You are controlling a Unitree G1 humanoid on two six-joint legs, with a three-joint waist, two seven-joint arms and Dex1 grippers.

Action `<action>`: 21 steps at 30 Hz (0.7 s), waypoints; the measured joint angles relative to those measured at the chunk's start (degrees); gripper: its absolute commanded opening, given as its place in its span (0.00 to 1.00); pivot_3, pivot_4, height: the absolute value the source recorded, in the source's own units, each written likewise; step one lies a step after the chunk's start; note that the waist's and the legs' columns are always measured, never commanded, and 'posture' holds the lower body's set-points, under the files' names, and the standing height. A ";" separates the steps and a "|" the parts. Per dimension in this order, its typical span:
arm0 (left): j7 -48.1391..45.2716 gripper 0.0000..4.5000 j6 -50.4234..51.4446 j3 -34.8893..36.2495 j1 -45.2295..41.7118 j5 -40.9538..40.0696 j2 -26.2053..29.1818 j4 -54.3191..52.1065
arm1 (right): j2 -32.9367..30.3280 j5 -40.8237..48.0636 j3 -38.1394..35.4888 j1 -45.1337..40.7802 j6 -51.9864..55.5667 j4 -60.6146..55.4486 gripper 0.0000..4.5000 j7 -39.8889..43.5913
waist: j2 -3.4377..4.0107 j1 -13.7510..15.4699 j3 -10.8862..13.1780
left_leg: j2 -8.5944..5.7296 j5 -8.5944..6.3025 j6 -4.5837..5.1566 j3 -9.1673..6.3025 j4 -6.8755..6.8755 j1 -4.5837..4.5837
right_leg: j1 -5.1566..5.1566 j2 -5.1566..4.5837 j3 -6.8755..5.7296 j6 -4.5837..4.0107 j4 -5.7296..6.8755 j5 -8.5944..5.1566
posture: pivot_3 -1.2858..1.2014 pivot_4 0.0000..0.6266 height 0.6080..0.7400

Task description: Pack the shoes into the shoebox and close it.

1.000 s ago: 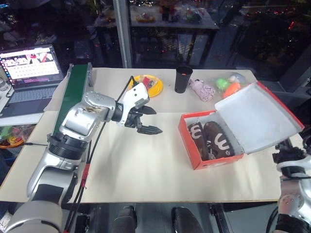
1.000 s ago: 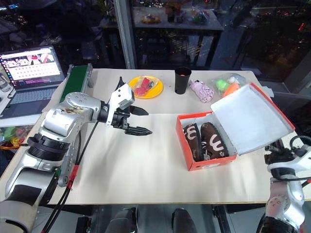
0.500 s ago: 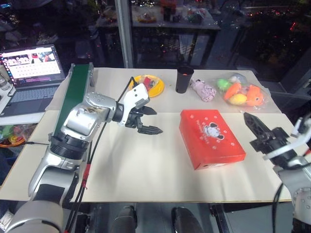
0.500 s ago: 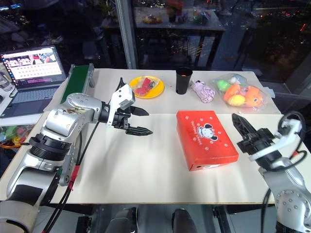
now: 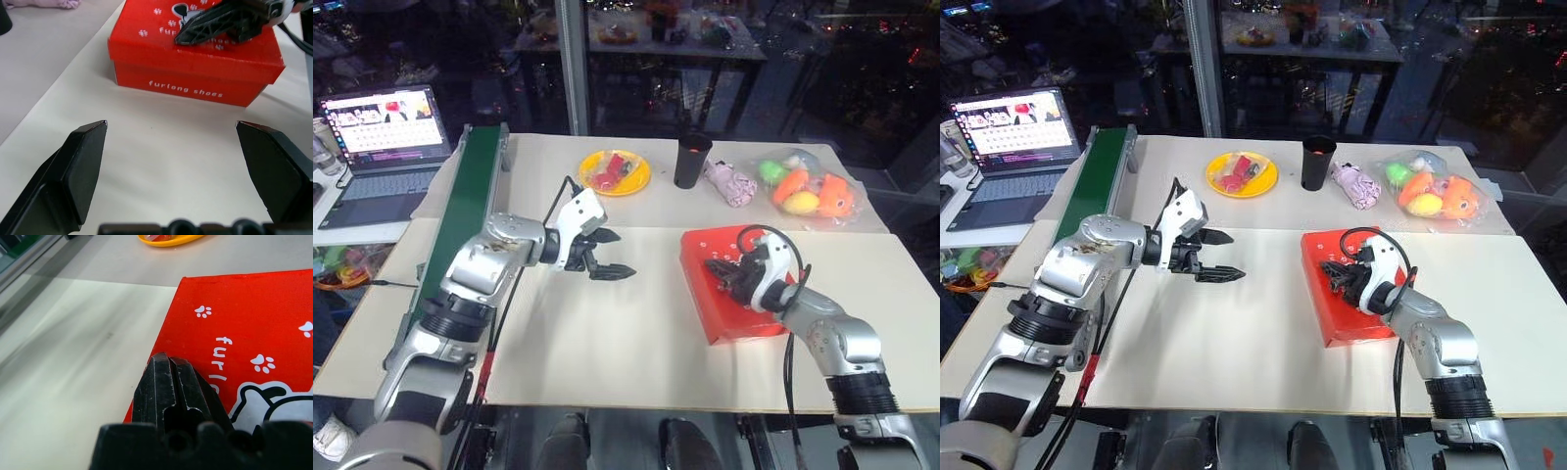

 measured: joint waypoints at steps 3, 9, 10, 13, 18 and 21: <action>2.86 1.00 -4.14 0.24 3.24 1.48 -1.26 -1.06 | -0.17 -3.85 1.32 0.28 -1.89 0.21 0.00 0.84 | -0.13 0.03 -0.12 | 0.01 0.00 -0.01 0.00 -0.02 0.13 | 0.10 0.00 0.00 -0.20 0.01 -0.11 | 0.52 0.24 0.97; 6.02 1.00 -10.59 0.73 7.37 3.50 -4.10 -0.81 | -2.55 -5.70 -0.69 4.76 1.12 -8.18 0.33 0.00 | -0.20 0.46 -0.19 | -0.01 -0.01 -0.01 0.03 -0.07 0.01 | -0.03 -0.03 0.01 -0.23 0.01 -0.07 | 0.52 0.24 0.97; 6.09 1.00 -11.07 0.73 7.95 3.55 -4.22 -0.80 | -3.06 -5.33 -1.51 5.45 1.94 -9.63 0.40 -0.10 | -0.21 0.47 -0.18 | 0.00 -0.01 -0.01 0.03 -0.08 -0.01 | -0.06 -0.03 0.02 -0.21 0.01 -0.04 | 0.52 0.24 0.97; 5.71 1.00 -11.91 1.10 11.17 3.19 -4.42 -1.72 | -5.01 -1.67 -8.46 9.19 5.98 -18.40 0.62 -1.30 | -0.19 0.53 -0.18 | 0.01 -0.01 -0.01 0.03 -0.16 -0.02 | -0.12 -0.02 0.01 -0.12 0.02 0.03 | 0.52 0.24 0.97; 5.74 1.00 -11.03 1.46 16.70 1.19 -4.54 -7.12 | -8.22 1.55 -21.94 19.55 9.99 -32.80 0.99 -4.25 | -0.20 0.74 -0.18 | 0.04 -0.01 -0.02 0.02 -0.15 0.10 | 0.00 -0.02 -0.01 -0.22 0.01 -0.17 | 0.52 0.24 0.97; 8.16 1.00 -11.57 2.71 20.62 1.13 -5.90 -8.99 | -6.01 0.90 -27.88 30.19 9.55 -35.82 0.99 -5.07 | -0.17 1.14 -0.24 | 0.02 -0.02 -0.02 0.04 -0.15 0.11 | 0.02 -0.06 0.00 -0.22 -0.05 -0.19 | 0.52 0.24 0.97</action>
